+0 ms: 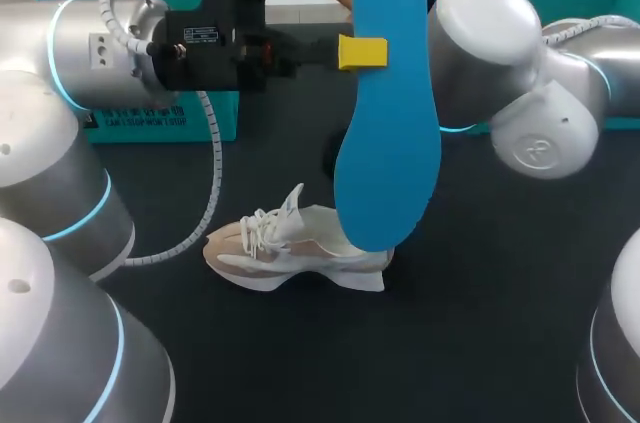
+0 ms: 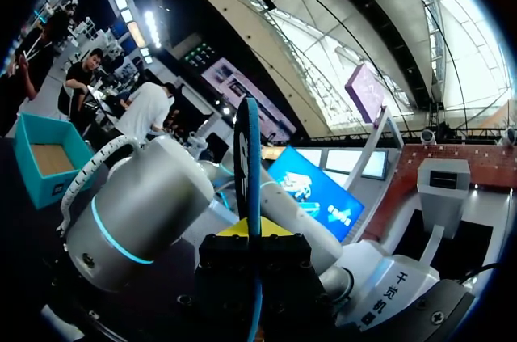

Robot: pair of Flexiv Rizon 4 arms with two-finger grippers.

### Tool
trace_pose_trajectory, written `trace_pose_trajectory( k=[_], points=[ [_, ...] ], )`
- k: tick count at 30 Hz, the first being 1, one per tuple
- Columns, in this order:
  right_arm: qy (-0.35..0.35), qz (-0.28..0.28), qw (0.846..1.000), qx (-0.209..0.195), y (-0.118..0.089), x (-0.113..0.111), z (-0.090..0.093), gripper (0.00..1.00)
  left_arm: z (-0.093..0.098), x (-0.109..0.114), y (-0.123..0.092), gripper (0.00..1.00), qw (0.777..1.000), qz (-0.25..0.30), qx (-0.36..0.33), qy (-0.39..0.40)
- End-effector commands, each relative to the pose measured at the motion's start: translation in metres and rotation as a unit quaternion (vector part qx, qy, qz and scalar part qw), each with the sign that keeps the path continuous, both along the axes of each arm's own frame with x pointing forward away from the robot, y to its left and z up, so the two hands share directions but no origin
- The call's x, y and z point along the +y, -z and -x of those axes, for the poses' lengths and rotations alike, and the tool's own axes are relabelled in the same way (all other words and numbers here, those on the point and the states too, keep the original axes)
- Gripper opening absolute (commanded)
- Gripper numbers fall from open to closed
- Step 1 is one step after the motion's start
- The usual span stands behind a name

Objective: Take the shoe out of the shoebox, open the shoe tongue, remove and reinsert the insole, then place the shoe into the shoebox

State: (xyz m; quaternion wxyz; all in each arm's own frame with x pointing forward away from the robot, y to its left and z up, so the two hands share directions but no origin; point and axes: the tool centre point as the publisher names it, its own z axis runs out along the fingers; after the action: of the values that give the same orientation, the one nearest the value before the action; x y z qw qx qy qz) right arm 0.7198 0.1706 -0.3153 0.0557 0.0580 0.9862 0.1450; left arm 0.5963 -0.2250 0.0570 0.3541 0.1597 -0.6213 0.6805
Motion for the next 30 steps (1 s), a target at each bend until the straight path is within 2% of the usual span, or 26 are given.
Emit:
trace_pose_trajectory(
  k=[1, 9, 17, 18, 19, 20, 21, 23, 24, 25, 26, 30],
  points=[
    [-0.004, 0.001, 1.000, 0.009, 0.024, 0.027, -0.021, 1.00, 0.001, 0.000, 0.001, 0.00, 1.000, 0.000, 0.000, 0.000],
    [-0.013, -0.003, 1.000, 0.008, 0.046, 0.050, -0.019, 1.00, 0.001, 0.000, 0.001, 0.00, 1.000, 0.000, 0.000, 0.000],
    [-0.008, 0.014, 1.000, 0.002, 0.058, 0.049, -0.022, 1.00, 0.001, 0.000, 0.001, 0.00, 1.000, 0.000, 0.000, 0.000],
    [-0.006, 0.015, 1.000, 0.002, 0.058, 0.048, -0.023, 0.90, 0.001, 0.000, 0.001, 0.00, 1.000, 0.000, 0.000, 0.000],
    [-0.005, 0.015, 1.000, 0.001, 0.058, 0.048, -0.024, 0.74, 0.001, 0.000, 0.001, 0.00, 1.000, 0.000, 0.000, 0.000],
    [-0.004, 0.016, 1.000, 0.002, 0.058, 0.048, -0.025, 0.48, 0.001, 0.000, 0.001, 0.00, 1.000, 0.000, 0.000, 0.000],
    [-0.004, 0.017, 1.000, 0.001, 0.058, 0.049, -0.026, 0.42, 0.001, 0.000, 0.001, 0.00, 1.000, 0.000, 0.000, 0.000],
    [-0.007, 0.020, 1.000, 0.001, 0.058, 0.050, -0.026, 0.22, 0.001, 0.000, 0.001, 0.00, 1.000, 0.000, 0.000, 0.000],
    [-0.007, 0.021, 1.000, 0.001, 0.059, 0.050, -0.026, 0.16, 0.001, 0.000, 0.001, 0.00, 1.000, 0.000, 0.000, 0.000],
    [-0.007, 0.022, 1.000, 0.001, 0.059, 0.050, -0.027, 0.03, 0.001, 0.000, 0.001, 0.00, 1.000, 0.000, 0.000, 0.000],
    [-0.005, 0.025, 1.000, 0.001, 0.059, 0.050, -0.027, 0.00, 0.001, 0.000, 0.001, 0.00, 1.000, 0.000, 0.000, 0.000],
    [-0.006, 0.028, 1.000, 0.000, 0.059, 0.049, -0.027, 0.00, 0.001, 0.000, 0.001, 0.00, 1.000, 0.000, 0.000, 0.000]
  ],
)
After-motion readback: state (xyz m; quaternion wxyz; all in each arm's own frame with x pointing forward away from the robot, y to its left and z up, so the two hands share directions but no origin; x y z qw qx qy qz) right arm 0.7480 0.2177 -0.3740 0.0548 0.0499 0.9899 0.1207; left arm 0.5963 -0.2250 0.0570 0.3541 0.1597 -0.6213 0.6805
